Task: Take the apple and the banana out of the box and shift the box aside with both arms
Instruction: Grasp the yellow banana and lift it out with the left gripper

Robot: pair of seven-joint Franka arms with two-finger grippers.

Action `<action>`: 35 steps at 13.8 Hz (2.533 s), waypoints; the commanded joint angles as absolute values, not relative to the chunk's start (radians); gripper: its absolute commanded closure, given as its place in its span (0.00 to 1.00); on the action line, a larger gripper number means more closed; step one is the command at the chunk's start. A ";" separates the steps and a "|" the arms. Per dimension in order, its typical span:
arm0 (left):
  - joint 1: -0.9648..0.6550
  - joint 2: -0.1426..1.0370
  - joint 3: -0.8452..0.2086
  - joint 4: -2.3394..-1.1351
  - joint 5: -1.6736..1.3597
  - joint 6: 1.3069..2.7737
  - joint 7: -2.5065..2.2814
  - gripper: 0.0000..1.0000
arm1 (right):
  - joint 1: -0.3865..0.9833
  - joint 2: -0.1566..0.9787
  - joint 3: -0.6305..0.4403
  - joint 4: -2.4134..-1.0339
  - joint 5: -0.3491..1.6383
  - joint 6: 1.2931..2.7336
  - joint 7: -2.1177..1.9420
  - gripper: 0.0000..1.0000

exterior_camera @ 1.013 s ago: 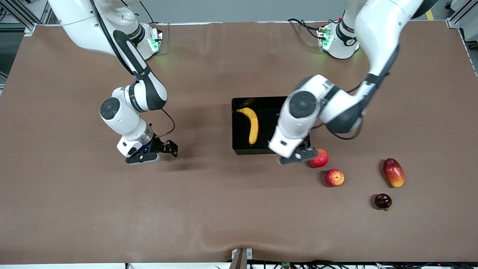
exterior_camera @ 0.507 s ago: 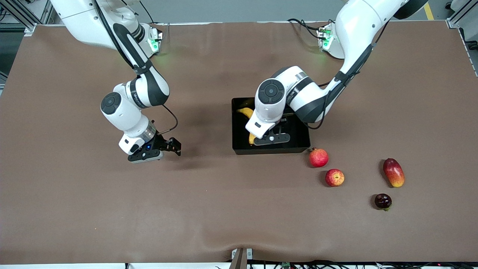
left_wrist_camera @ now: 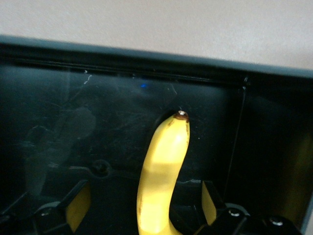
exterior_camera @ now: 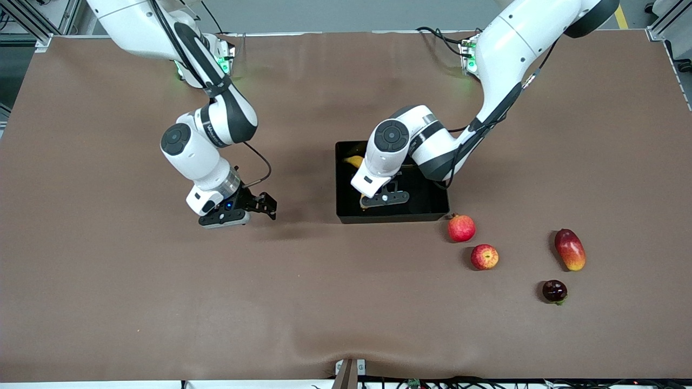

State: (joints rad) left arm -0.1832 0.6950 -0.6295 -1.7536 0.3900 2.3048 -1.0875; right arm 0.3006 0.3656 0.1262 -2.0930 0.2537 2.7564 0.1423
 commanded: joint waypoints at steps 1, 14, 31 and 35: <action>-0.181 0.704 -0.634 -1.772 0.429 2.335 -1.123 0.00 | 0.314 0.333 0.124 -2.117 0.268 2.746 0.181 0.00; -0.210 0.747 -0.632 -1.812 0.460 2.344 -1.203 0.49 | 0.367 0.330 0.123 -2.128 0.268 2.744 0.247 0.00; -0.195 0.594 -0.656 -1.575 0.483 2.083 -1.181 1.00 | 0.431 0.330 0.121 -2.128 0.268 2.744 0.365 0.00; -0.137 0.500 -0.664 -1.580 0.477 1.973 -1.079 1.00 | 0.434 0.333 0.121 -2.128 0.268 2.744 0.364 0.00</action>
State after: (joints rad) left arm -0.1876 0.5549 -0.6498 -1.5557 0.4720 2.0216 -1.1396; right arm 0.4240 0.3649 0.1267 -2.1012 0.2537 2.7496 0.3500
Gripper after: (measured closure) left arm 0.630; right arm 0.000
